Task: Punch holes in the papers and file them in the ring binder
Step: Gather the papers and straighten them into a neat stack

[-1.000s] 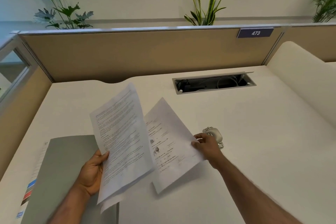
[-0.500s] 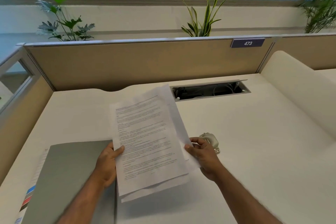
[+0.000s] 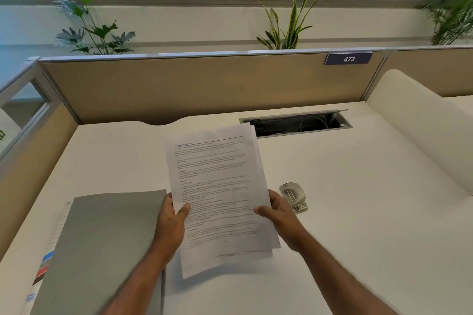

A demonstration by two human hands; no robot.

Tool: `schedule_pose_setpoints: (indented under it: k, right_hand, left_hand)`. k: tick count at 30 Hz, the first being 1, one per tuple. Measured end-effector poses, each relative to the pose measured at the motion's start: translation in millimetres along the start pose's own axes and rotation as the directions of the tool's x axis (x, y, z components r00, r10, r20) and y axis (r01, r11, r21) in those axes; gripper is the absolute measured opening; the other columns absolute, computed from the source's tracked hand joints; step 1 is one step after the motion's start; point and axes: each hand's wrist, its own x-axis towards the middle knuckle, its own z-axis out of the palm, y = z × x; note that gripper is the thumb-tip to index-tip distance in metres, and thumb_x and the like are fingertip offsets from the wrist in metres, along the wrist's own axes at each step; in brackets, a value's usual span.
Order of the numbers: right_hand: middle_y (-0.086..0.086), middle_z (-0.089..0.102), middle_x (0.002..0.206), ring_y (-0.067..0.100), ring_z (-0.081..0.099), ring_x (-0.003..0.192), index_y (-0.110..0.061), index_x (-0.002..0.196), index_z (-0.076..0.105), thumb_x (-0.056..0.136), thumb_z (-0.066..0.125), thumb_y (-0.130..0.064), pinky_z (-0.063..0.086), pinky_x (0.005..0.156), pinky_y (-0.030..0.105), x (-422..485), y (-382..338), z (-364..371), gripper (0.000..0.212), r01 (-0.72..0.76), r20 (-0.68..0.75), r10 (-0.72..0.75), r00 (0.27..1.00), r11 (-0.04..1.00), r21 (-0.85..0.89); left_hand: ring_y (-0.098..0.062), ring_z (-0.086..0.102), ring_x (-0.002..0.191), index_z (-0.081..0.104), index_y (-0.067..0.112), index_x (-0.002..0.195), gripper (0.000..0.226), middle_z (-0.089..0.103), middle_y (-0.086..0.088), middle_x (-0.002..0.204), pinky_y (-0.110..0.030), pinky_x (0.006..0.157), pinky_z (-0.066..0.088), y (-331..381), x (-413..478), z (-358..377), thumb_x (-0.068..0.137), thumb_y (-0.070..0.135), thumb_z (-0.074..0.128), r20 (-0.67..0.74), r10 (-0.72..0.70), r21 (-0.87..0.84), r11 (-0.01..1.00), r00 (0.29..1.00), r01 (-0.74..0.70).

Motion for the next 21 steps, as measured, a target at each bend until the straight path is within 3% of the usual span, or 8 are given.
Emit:
schedule_pose_setpoints:
  k: [6, 10, 14, 18, 21]
  right_hand:
    - [0.000, 0.073, 0.113, 0.022, 0.070, 0.101, -0.022, 0.115, 0.065, 0.090, 0.067, -0.014, 0.058, 0.087, 0.046, 2.3, 2.3, 14.1, 0.026, 0.138, -0.112, -0.153, 0.982, 0.982, -0.132]
    - [0.002, 0.073, 0.111, 0.024, 0.070, 0.101, -0.019, 0.115, 0.065, 0.088, 0.069, -0.010, 0.059, 0.085, 0.048, -2.8, 4.4, 8.8, 0.029, 0.174, -0.188, -0.190, 0.964, 0.980, -0.098]
    - [-0.002, 0.075, 0.101, 0.021, 0.071, 0.096, -0.019, 0.106, 0.066, 0.083, 0.071, 0.001, 0.060, 0.082, 0.038, -4.4, -3.2, -8.2, 0.031, 0.208, -0.317, -0.234, 0.919, 0.971, -0.115]
    - [0.002, 0.072, 0.102, 0.022, 0.069, 0.095, -0.016, 0.104, 0.065, 0.084, 0.066, 0.008, 0.057, 0.076, 0.024, 0.3, -14.3, -16.0, 0.031, 0.245, -0.363, -0.278, 0.889, 0.960, -0.135]
    - [0.009, 0.070, 0.106, 0.025, 0.068, 0.098, -0.011, 0.109, 0.063, 0.086, 0.062, 0.009, 0.058, 0.083, 0.034, 0.2, -17.9, -17.6, 0.030, 0.289, -0.354, -0.328, 0.876, 0.944, -0.160]
  left_hand:
    - [-0.008, 0.066, 0.099, 0.046, 0.025, 0.110, 0.031, 0.063, 0.002, 0.113, -0.018, 0.075, 0.055, 3.9, -7.2, 26.5, 0.095, -0.002, 0.051, 0.020, 0.102, 0.055, 0.993, 0.995, -0.103]
    - [-0.007, 0.066, 0.101, 0.049, 0.024, 0.117, 0.031, 0.065, 0.005, 0.112, -0.017, 0.078, 0.055, 9.8, -7.8, 33.5, 0.097, 0.000, 0.050, 0.045, 0.176, 0.103, 0.978, 0.983, -0.180]
    - [-0.002, 0.063, 0.105, 0.054, 0.021, 0.124, 0.034, 0.066, 0.009, 0.115, -0.017, 0.087, 0.051, 17.3, -4.1, 36.1, 0.096, 0.002, 0.051, 0.164, 0.240, 0.204, 0.941, 0.957, -0.271]
    - [-0.010, 0.060, 0.109, 0.054, 0.019, 0.124, 0.033, 0.064, 0.004, 0.116, -0.023, 0.088, 0.050, 19.5, -0.1, 48.0, 0.097, 0.001, 0.049, 0.208, 0.279, 0.203, 0.925, 0.937, -0.321]
    - [-0.006, 0.059, 0.106, 0.051, 0.037, 0.120, 0.039, 0.061, 0.016, 0.110, -0.014, 0.080, 0.051, 23.4, -4.2, 57.2, 0.093, 0.010, 0.049, 0.213, 0.318, 0.144, 0.925, 0.924, -0.352]
